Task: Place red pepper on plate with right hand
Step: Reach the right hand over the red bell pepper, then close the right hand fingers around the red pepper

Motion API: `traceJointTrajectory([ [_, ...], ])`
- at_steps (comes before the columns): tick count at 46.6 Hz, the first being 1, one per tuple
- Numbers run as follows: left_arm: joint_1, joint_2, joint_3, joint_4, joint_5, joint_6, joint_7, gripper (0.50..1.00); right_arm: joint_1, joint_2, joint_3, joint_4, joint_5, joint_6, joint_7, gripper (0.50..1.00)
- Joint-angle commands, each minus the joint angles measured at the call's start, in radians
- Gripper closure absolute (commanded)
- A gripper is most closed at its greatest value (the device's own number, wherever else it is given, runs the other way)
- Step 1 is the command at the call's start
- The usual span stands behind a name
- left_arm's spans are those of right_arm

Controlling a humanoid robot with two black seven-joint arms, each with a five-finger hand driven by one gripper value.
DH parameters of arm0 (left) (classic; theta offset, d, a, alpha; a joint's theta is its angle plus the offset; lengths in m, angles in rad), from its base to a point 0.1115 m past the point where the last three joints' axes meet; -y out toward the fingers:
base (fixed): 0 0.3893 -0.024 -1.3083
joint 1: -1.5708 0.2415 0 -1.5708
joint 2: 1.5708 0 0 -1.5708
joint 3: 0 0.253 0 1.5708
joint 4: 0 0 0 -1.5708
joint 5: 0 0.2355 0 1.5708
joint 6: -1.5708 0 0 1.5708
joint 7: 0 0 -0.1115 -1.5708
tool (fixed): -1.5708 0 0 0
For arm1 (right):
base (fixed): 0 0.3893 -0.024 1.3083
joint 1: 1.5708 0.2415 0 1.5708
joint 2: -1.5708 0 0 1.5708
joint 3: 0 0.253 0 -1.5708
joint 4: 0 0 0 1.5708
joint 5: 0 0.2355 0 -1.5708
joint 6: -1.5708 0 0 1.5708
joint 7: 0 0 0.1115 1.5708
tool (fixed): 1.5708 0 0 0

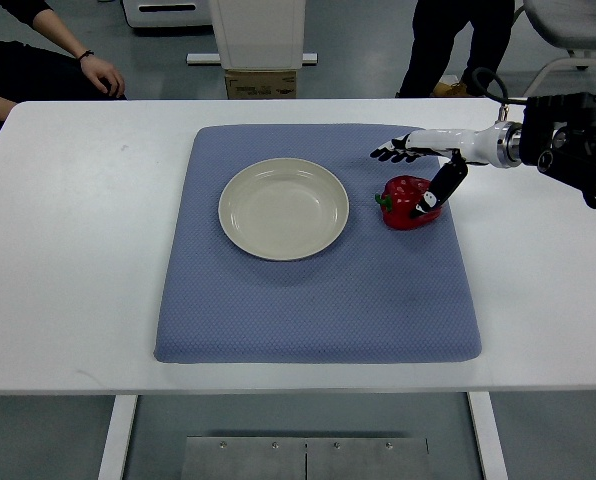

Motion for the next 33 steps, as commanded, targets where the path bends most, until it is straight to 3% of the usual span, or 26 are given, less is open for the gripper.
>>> traceJointTrajectory([
  [1,0.000,0.000,0.000,0.000,0.000,0.000,0.000,0.500,-0.003,0.019,-0.007,-0.009,-0.002,0.000,-0.016,0.551],
  [11,0.000,0.000,0.000,0.000,0.000,0.000,0.000,0.500,-0.015,0.078,-0.099,-0.073,-0.001,-0.041,-0.039,0.555],
  [24,0.000,0.000,0.000,0.000,0.000,0.000,0.000,0.500,-0.023,0.079,-0.120,-0.079,-0.001,-0.045,-0.038,0.584],
  [27,0.000,0.000,0.000,0.000,0.000,0.000,0.000,0.500,-0.023,0.081,-0.122,-0.079,-0.001,-0.043,-0.039,0.690],
  [31,0.000,0.000,0.000,0.000,0.000,0.000,0.000,0.500,-0.023,0.081,-0.126,-0.078,-0.001,-0.043,-0.038,1.000],
  [33,0.000,0.000,0.000,0.000,0.000,0.000,0.000,0.500,-0.023,0.082,-0.143,-0.075,-0.002,-0.040,-0.033,1.000],
])
